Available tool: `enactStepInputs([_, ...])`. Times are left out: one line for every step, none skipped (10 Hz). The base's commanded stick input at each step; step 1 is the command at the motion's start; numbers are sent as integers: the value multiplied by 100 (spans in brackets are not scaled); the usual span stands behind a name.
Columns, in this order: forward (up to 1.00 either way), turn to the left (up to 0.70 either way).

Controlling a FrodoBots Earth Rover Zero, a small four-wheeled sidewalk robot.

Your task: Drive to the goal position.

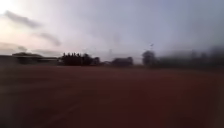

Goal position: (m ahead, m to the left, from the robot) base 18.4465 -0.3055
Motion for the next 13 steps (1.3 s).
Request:
enactStepInputs([70, -32])
enactStepInputs([70, -32])
enactStepInputs([70, -33])
enactStepInputs([70, -33])
enactStepInputs([70, -33])
enactStepInputs([70, -33])
enactStepInputs([70, -32])
enactStepInputs([70, 0])
enactStepInputs([70, 0])
enactStepInputs([70, 0])
enactStepInputs([70, 0])
enactStepInputs([70, 0])
enactStepInputs([70, 0])
